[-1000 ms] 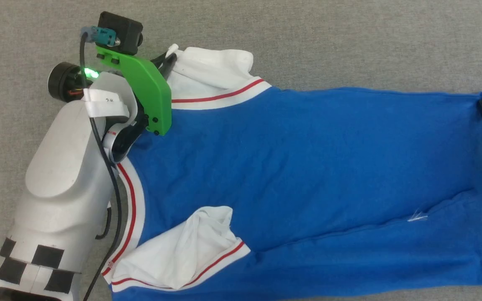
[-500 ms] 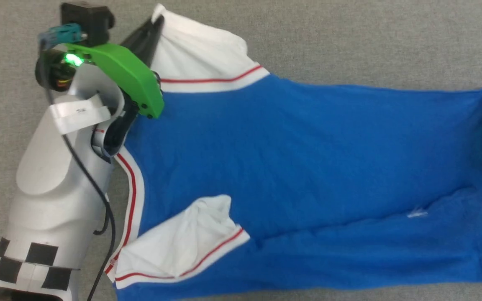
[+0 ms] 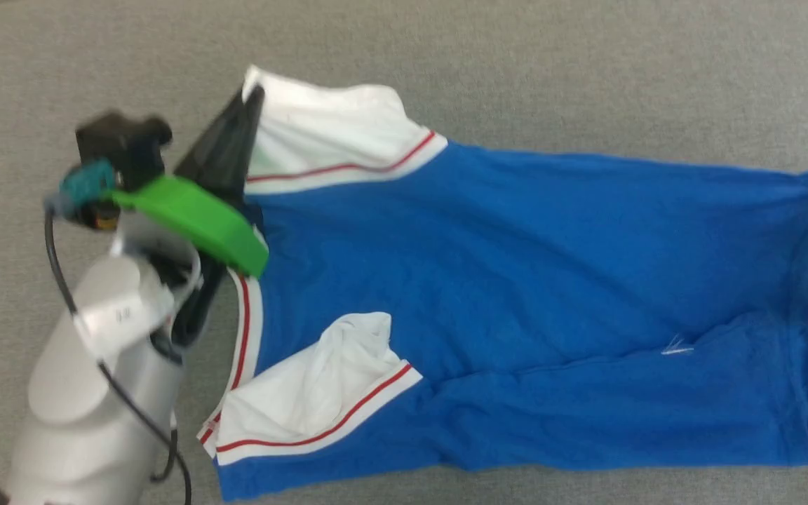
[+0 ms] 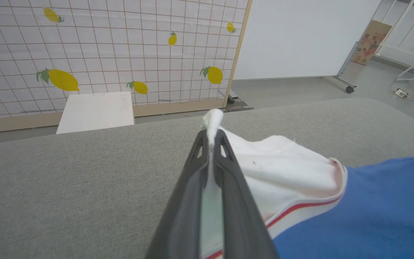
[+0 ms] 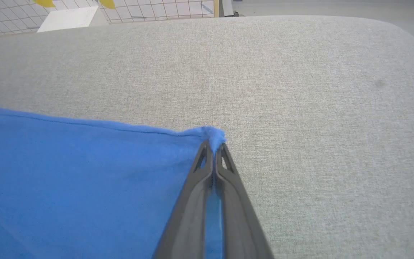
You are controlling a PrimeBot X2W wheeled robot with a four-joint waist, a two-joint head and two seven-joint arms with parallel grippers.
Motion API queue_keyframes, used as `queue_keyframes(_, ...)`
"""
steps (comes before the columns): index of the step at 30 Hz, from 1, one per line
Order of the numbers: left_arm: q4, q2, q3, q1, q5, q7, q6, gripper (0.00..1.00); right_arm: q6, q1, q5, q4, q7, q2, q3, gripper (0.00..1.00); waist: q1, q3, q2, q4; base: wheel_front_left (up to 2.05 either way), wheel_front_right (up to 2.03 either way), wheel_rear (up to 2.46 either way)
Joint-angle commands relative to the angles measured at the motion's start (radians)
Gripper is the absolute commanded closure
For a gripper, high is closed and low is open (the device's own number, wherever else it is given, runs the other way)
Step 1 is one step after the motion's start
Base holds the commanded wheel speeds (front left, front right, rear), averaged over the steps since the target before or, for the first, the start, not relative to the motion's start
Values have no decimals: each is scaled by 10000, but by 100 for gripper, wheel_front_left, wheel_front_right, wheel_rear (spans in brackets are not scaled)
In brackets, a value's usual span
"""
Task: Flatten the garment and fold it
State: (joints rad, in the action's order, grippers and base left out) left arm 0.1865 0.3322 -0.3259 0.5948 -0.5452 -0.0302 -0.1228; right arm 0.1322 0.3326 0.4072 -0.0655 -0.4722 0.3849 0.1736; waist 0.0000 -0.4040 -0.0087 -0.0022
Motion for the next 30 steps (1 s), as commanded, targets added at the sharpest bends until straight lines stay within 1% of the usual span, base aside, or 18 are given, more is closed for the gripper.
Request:
queue_keyframes(1,-220,109,6,-346,-35,-159,0,100,-15,-242,101,103,127,-40,8,100,0,222,87,94,0,0,0)
queue_keyframes(8,-1290,140,114,-1791,-213,-607,286,100,-15,-1053,265,488,389,-237,65,100,0,617,87,121,0,0,0)
queue_keyframes(10,-1653,150,211,-2328,-309,-763,426,100,-15,-1318,328,629,459,-322,127,100,0,765,87,119,0,0,0)
queue_keyframes(12,-1996,120,312,-2880,-447,-920,562,100,-15,-1587,410,734,513,-459,228,100,0,915,87,107,0,0,0)
queue_keyframes(13,-2478,40,497,-3787,-682,-1186,802,100,-15,-2057,459,856,511,-696,440,100,0,1146,87,91,0,0,0)
queue_keyframes(17,-2933,-103,672,-4852,-1075,-1451,965,100,-15,-2723,528,1035,508,-1071,746,100,0,1390,87,124,0,0,0)
queue_keyframes(21,-3151,-197,686,-5692,-1514,-1441,963,100,-15,-3418,615,1081,427,-1513,1023,100,0,1624,87,189,0,0,0)
queue_keyframes(24,-3157,-175,647,-6135,-1797,-1262,930,100,-15,-3794,613,1068,293,-1726,1150,100,0,1747,87,210,0,0,0)
queue_keyframes(26,-3093,-115,605,-6395,-1963,-1054,929,100,-15,-3990,585,1063,159,-1845,1210,100,0,1820,87,207,0,0,0)
queue_keyframes(27,-2937,-44,550,-6652,-2147,-765,967,100,-15,-4179,460,1026,-24,-1974,1292,100,0,1895,87,214,0,0,0)
queue_keyframes(30,-2637,-29,477,-6633,-2158,-602,1031,100,-15,-4215,299,937,-79,-2078,1332,100,0,1933,87,234,0,0,0)
